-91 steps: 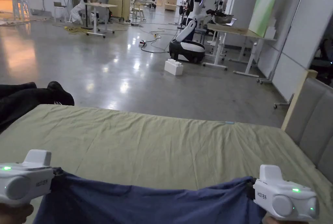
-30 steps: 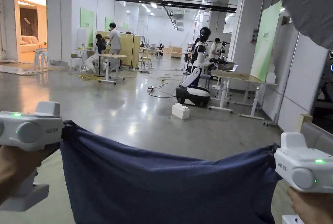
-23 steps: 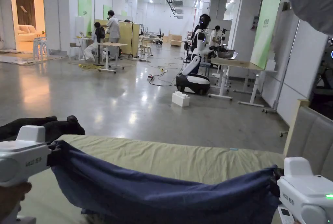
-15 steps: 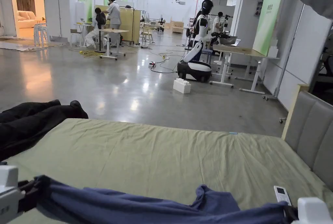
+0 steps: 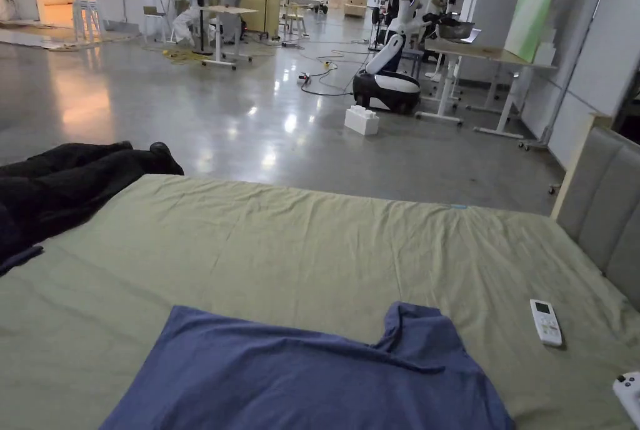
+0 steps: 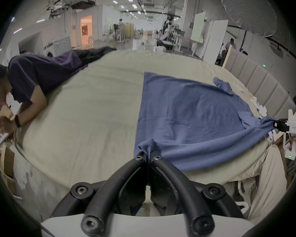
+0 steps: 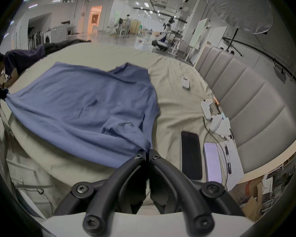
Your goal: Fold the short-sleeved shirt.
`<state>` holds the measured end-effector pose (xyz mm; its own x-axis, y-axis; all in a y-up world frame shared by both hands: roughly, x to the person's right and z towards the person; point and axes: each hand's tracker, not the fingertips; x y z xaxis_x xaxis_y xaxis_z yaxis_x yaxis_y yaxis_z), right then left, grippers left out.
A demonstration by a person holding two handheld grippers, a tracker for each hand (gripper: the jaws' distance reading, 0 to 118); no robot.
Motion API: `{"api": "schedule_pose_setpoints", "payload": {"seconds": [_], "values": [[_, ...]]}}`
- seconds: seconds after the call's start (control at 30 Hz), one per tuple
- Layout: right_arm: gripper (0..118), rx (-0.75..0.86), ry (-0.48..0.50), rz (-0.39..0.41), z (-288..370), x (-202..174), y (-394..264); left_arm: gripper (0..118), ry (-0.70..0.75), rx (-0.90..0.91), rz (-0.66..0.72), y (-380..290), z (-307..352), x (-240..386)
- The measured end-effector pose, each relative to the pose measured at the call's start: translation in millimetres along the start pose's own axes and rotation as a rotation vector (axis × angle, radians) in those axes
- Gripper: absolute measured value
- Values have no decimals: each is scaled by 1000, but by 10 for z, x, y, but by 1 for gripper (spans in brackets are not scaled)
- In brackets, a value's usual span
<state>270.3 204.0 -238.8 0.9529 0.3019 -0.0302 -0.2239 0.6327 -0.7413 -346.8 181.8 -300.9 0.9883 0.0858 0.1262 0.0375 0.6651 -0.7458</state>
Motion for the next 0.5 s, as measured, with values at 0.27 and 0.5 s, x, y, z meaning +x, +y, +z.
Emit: {"api": "schedule_pose_setpoints", "payload": {"seconds": [0.27,0.5], "values": [[2,-111,-5,71,-281,-99,-205,3,9,-126,-48,-143,-172,96],[2,-220,-6,116,-611,-256,-392,3,55,-244,-84,-201,-453,198]]}}
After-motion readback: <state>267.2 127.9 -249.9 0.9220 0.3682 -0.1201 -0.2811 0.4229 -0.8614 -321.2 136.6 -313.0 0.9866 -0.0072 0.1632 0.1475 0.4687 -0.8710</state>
